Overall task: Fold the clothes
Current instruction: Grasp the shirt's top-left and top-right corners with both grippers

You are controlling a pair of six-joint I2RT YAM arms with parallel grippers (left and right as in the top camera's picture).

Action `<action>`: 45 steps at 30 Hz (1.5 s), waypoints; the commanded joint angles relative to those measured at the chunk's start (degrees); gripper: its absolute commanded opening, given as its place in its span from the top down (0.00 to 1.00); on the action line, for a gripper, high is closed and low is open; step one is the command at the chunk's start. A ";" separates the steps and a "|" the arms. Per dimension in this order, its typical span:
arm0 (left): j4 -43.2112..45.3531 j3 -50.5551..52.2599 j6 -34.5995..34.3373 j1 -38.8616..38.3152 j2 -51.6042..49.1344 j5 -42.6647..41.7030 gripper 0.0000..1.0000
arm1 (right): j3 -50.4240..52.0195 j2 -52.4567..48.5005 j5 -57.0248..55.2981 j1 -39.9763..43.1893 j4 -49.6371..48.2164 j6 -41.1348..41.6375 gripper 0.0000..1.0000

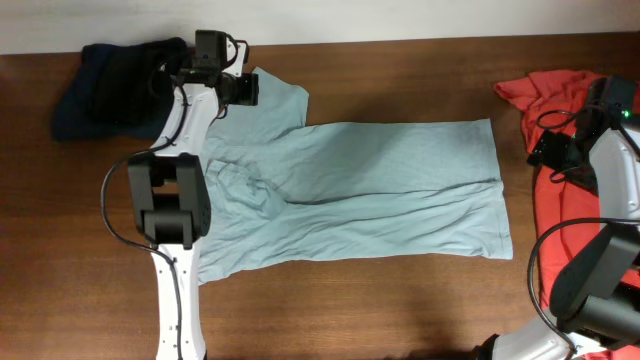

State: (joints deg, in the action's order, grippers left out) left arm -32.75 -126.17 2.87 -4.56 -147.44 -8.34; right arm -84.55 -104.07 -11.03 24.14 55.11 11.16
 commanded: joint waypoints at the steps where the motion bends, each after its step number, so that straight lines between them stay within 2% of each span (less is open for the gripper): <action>1: 1.51 -0.31 2.03 -0.35 -2.56 0.85 0.36 | -1.11 1.46 -0.09 -0.07 -0.07 0.22 0.01; 7: 1.66 -0.31 3.21 -0.52 -4.74 0.85 0.37 | -1.11 1.46 -0.09 -0.07 -0.04 0.22 0.01; 10: 0.33 -0.31 4.79 -0.92 -5.16 4.87 0.41 | -1.11 1.46 -0.09 -0.07 -0.04 0.22 0.01; 16: -3.48 -0.31 9.55 -1.77 -5.14 15.21 0.65 | -1.11 1.46 0.26 -0.07 -0.07 0.24 0.01; 19: -6.03 -0.31 9.66 -1.79 -5.14 15.67 0.69 | -1.11 1.46 3.89 -0.07 -0.90 0.22 0.01; 22: -8.11 -0.31 9.66 -1.79 -5.14 15.69 0.69 | -1.11 1.46 11.06 -0.07 -0.44 0.02 0.01; 26: -9.62 -0.33 9.64 -1.79 -5.05 15.67 0.69 | -1.11 1.16 18.95 -0.63 -2.47 -9.33 0.01; 35: -9.68 -0.33 9.62 -1.79 -5.05 14.08 0.68 | -1.05 -4.20 19.28 -3.61 -10.78 -21.84 0.01; 45: -9.16 -0.33 9.62 -1.79 -5.05 13.75 0.62 | -1.05 -14.23 19.08 -10.51 -25.14 -36.87 0.00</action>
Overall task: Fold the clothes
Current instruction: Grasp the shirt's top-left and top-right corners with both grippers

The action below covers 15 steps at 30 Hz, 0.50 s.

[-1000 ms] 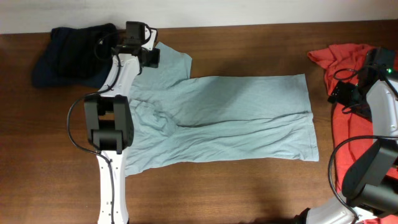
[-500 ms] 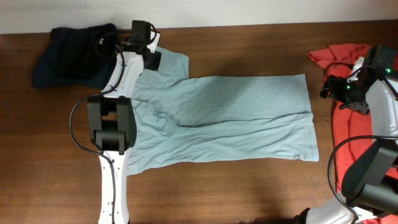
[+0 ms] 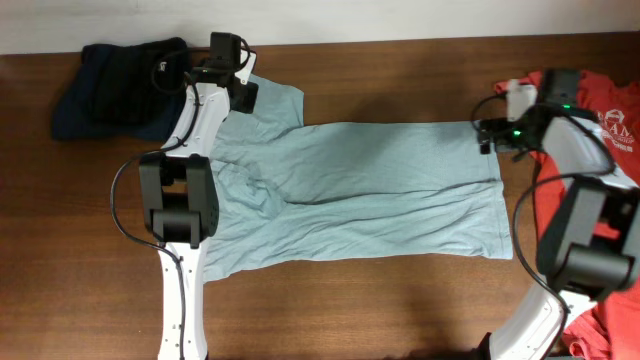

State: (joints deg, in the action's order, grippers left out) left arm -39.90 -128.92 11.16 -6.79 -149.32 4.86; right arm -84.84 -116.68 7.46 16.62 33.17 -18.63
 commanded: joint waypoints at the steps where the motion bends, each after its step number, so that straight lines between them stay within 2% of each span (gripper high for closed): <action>1: -1.92 2.43 1.33 0.44 -3.17 0.55 0.62 | -0.76 -1.92 -0.35 -3.80 -5.14 -7.04 0.00; 3: -1.66 2.43 1.33 0.44 -3.17 0.52 0.62 | -0.76 -2.45 -2.49 -5.16 -8.44 -7.02 0.04; 8: -1.09 2.43 1.33 0.44 -3.17 0.50 0.61 | -0.76 -3.58 -6.54 -7.06 -14.53 -6.75 0.05; 15: -0.68 2.43 1.33 0.44 -3.17 0.50 0.57 | -0.72 -7.80 -8.15 -6.75 -14.99 -5.97 0.06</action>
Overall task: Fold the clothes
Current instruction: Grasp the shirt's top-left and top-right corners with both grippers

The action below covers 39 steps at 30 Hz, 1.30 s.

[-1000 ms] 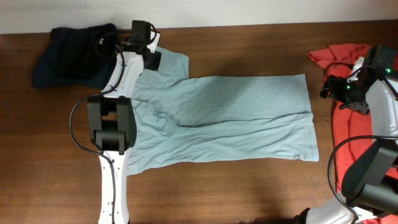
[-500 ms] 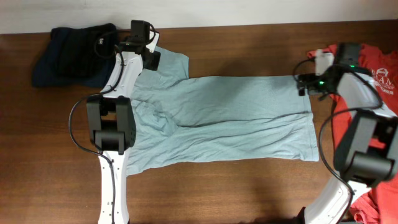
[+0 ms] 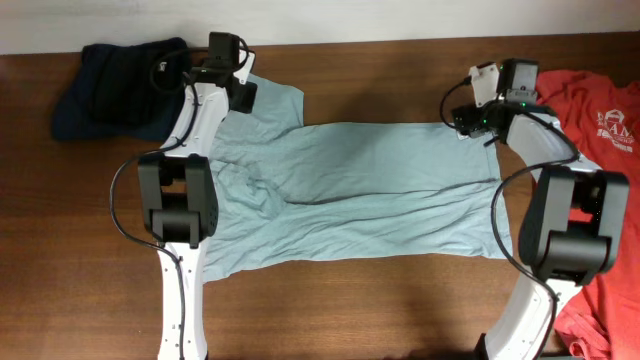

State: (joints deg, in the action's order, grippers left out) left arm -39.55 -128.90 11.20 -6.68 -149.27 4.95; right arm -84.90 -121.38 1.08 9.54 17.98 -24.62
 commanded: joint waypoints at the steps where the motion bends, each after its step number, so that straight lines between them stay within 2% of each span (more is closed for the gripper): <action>1: -1.03 2.40 1.29 0.33 -3.21 0.42 0.56 | -0.68 -3.98 -1.77 0.31 0.20 0.02 0.06; 6: -0.76 2.40 1.29 0.33 -3.21 0.39 0.51 | -0.66 -5.81 -1.79 0.13 0.37 1.70 0.09; 13: -0.15 1.09 1.27 0.22 -3.06 -0.26 0.46 | -0.68 -5.81 -1.18 2.58 -0.02 9.09 0.09; 17: -0.39 -1.20 1.05 0.11 -3.06 -1.16 0.41 | -0.68 -5.81 3.93 3.72 0.74 9.09 0.09; 23: -2.80 -5.81 -0.98 0.07 -3.06 -1.51 0.40 | -0.85 -5.79 12.13 4.42 0.90 9.11 0.06; 26: -2.97 -6.21 -1.05 0.07 -3.06 -4.98 0.40 | -0.83 -5.81 12.24 4.42 0.98 10.38 0.06; 30: -2.62 -6.19 -1.05 0.07 -3.45 -8.46 0.40 | -0.81 -5.81 12.24 4.42 1.14 10.36 0.13; 37: -1.95 -6.14 -1.33 0.07 -3.67 -8.68 0.40 | -0.70 -5.86 12.22 4.42 1.29 10.36 0.41; 39: -2.05 -6.14 -1.31 0.07 -4.11 -8.66 0.40 | -0.50 -5.86 12.22 4.42 1.29 10.36 0.46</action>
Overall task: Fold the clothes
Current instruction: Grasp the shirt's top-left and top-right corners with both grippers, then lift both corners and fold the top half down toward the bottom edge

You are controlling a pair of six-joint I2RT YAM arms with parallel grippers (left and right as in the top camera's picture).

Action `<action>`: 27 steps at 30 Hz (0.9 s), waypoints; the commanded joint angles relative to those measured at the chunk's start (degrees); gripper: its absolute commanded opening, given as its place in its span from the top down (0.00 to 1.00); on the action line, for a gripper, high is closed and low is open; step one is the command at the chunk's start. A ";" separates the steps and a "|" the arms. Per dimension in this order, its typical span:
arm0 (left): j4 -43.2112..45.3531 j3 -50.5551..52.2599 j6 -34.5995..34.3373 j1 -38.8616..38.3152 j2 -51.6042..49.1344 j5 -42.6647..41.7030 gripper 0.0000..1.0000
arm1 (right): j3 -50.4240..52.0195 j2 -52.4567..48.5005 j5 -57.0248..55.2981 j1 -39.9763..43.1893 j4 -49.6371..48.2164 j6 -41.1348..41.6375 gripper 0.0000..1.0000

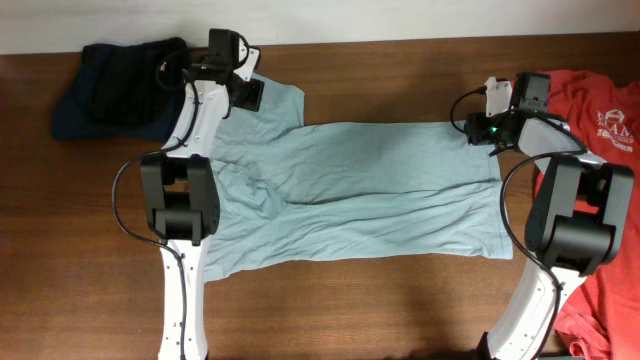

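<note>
A light blue T-shirt (360,190) lies spread flat on the wooden table, collar to the left and hem to the right. My left gripper (247,93) sits over the shirt's far left sleeve, its fingers too small to read. My right gripper (480,130) is at the shirt's far right hem corner, and I cannot tell whether it holds the cloth.
A dark navy garment (115,85) lies bunched at the far left corner, just beyond the left arm. A red shirt (600,110) lies along the right side of the table, partly under the right arm. The wall edge runs along the far side.
My right gripper has shifted a little to the right and nearer, from over the shirt's far edge to its hem corner. The left gripper and the shirt look unchanged.
At first my right gripper was over the red clothes at the right while the left sat on the blue shirt's far sleeve. Then the right gripper was at the shirt's far hem corner, then slightly further left, and now back at the corner. The shirt stays flat.
</note>
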State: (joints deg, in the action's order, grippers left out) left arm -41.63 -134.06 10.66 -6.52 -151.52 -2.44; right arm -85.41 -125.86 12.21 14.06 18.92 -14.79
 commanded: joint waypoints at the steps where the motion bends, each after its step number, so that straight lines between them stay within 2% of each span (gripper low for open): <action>1: 0.00 -0.98 -0.76 -0.09 -2.03 -1.27 0.40 | 0.02 -1.38 1.09 -0.11 0.37 0.52 0.47; 5: -0.02 -0.98 -0.76 -0.09 -3.21 -1.25 0.40 | 0.02 -1.38 1.09 -0.11 0.35 0.50 0.53; 7: -0.07 -0.98 -0.76 -0.09 -4.39 -1.25 0.42 | 0.02 -1.38 1.09 -0.11 0.37 0.50 0.60; 9: -0.31 -0.98 -0.76 -0.09 -4.90 -1.25 0.59 | 0.02 -1.38 1.09 -0.11 0.39 0.50 0.63; 10: -0.59 -0.98 -0.74 -0.09 -4.92 -1.25 0.63 | 0.02 -1.38 1.09 -0.11 0.44 0.50 0.63; 12: -0.92 -1.01 -0.72 -0.09 -4.90 -1.25 0.82 | 0.02 -1.38 1.09 -0.11 0.57 0.50 0.63; 13: -1.11 -1.16 -0.72 -0.09 -4.76 -1.25 0.94 | 0.02 -1.38 1.09 -0.11 0.57 0.50 0.63; 14: -1.16 -1.29 -0.72 -0.09 -4.74 -1.25 0.99 | 0.02 -1.38 1.09 -0.11 0.55 0.50 0.64; 16: -1.16 -1.55 -0.72 -0.09 -4.68 -1.25 0.99 | 0.02 -1.38 1.09 -0.11 0.55 0.50 0.64; 17: -1.51 -2.40 -0.72 -0.07 -4.68 -1.22 0.99 | 0.00 -1.38 1.07 -0.11 0.35 0.50 0.69; 19: -2.29 -4.09 -0.72 -0.02 -4.68 -1.20 0.99 | -0.04 -1.38 1.09 -0.11 -0.42 0.50 0.91; 20: -3.06 -5.35 -0.72 0.02 -4.68 -1.20 0.99 | -0.20 -1.36 1.09 -0.11 -0.74 0.50 0.96; 27: -12.68 -17.03 -0.74 0.02 -4.68 -0.17 0.99 | -2.56 -0.42 1.18 -0.17 -0.04 0.52 0.96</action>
State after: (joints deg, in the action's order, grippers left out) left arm -51.86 -145.67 9.87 -6.79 -155.98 -3.90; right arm -85.93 -125.89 13.04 14.06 18.79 -14.55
